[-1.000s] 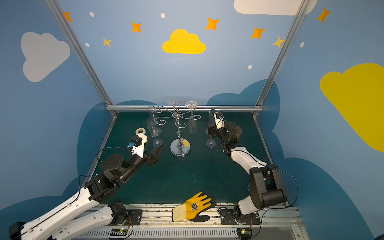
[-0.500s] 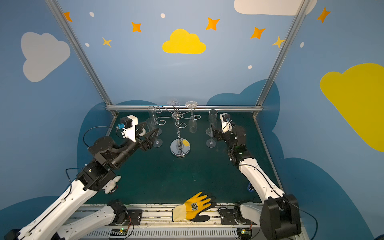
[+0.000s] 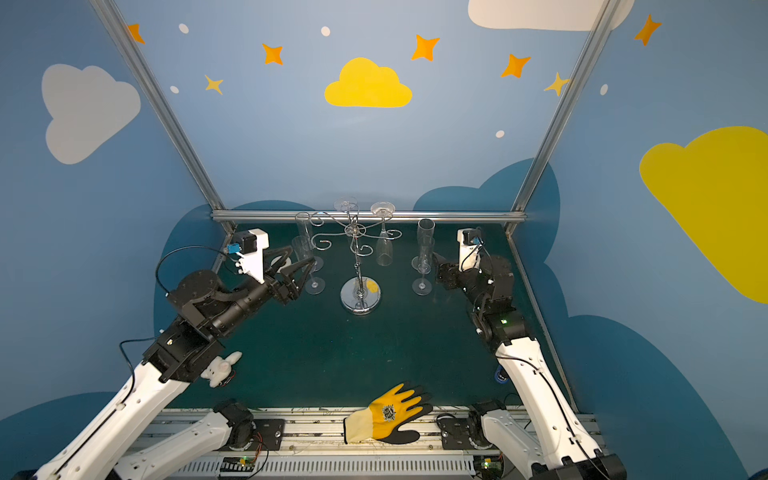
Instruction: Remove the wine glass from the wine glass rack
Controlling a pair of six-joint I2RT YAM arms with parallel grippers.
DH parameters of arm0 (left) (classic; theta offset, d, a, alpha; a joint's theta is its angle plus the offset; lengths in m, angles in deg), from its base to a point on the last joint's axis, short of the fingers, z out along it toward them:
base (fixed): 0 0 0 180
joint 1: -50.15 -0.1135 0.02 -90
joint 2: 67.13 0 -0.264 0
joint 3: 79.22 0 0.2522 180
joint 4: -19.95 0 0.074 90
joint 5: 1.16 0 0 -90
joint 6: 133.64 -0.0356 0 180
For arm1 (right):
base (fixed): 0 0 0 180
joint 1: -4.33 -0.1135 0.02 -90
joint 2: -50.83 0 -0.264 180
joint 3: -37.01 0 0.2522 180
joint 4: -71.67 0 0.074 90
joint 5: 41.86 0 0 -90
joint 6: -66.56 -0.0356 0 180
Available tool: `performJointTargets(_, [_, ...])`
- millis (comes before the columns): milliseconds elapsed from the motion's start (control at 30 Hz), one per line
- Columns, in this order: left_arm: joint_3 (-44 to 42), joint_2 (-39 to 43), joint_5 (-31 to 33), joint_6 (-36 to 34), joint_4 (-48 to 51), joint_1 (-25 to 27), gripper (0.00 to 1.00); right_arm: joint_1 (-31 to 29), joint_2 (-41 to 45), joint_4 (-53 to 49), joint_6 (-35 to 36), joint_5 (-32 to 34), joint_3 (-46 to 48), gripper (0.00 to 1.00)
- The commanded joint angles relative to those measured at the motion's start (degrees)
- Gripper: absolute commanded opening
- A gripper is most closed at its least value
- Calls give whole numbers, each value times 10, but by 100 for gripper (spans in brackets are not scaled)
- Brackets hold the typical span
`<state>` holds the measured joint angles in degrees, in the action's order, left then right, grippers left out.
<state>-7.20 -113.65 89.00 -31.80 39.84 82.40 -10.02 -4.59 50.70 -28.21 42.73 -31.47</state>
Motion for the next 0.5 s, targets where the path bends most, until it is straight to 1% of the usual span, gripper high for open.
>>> performJointTargets(0, [-21, 34, 11, 21, 19, -2, 74, 3, -13, -74, -50, -56, -58, 82])
performJointTargets(167, [-61, 80, 34, 38, 44, -2, 74, 4, -87, -126, -81, -143, -162, 81])
performJointTargets(300, [-96, 104, 39, 59, 48, -2, 74, 4, -179, -189, -99, -199, -274, 78])
performJointTargets(467, [-125, 122, 30, 88, 46, -2, 74, 2, -279, -247, -122, -226, -391, 75])
